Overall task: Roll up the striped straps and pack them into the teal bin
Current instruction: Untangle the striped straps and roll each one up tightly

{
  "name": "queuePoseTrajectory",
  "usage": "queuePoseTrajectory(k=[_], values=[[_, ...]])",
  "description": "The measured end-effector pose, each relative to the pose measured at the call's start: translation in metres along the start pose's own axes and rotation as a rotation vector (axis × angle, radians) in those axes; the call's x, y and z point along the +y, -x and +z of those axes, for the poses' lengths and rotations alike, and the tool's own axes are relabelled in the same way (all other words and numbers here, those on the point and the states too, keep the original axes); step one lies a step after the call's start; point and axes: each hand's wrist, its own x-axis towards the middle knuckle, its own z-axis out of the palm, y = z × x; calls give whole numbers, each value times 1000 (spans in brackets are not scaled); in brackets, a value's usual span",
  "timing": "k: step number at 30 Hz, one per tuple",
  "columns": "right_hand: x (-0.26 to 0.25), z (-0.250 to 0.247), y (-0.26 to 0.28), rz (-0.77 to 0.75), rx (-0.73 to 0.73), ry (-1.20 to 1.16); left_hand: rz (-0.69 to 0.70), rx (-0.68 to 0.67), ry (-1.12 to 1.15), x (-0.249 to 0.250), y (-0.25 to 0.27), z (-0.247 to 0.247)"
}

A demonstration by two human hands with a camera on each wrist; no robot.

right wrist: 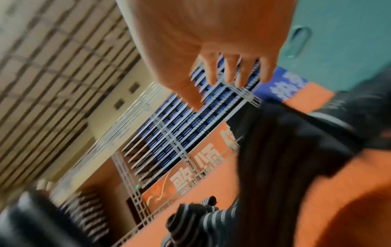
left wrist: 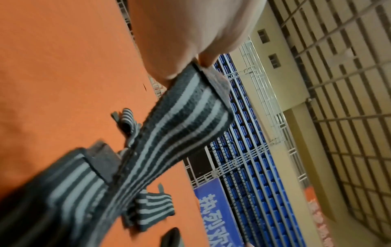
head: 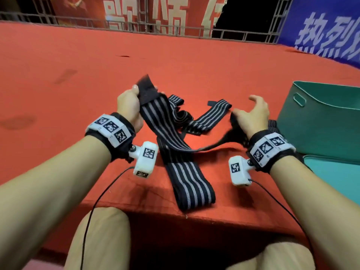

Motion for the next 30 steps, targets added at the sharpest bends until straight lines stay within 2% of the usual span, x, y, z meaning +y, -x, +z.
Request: queuePoseTrajectory(k=[2,4,6,8,10,12,14,16,22,24,26,30], values=[[-23,6,16,-195,-226,-137,-57,-167,49,7,6,17],[-50,21,32,-274,-523,-299,-109,-317,-5,14,20,37],[-68,34,39,-345,-627,-376,-132,-397,-58,15,30,50],[-76,41,40,-377,-619,-426,-45,-325,-122,11,23,48],[-74,41,36,-345,-570,-431,26,-182,-304,2,10,30],[-67,41,29,-289,-521,-403,-86,-117,-543,-13,-1,7],[-58,41,22,-239,-523,-351,-276,-133,-775,-35,-4,-15],[-50,43,19,-170,-552,-333,-384,-151,-960,-58,-6,-32],[-41,46,24,-107,-579,-378,-270,-128,-1250,-87,-18,-34],[-39,48,26,-75,-595,-402,-251,-85,-1239,-93,-24,-35],[-36,50,27,-40,-612,-438,-222,-62,-1072,-103,-29,-35],[-33,51,28,-21,-675,-553,-38,-98,-703,-98,-21,-18]])
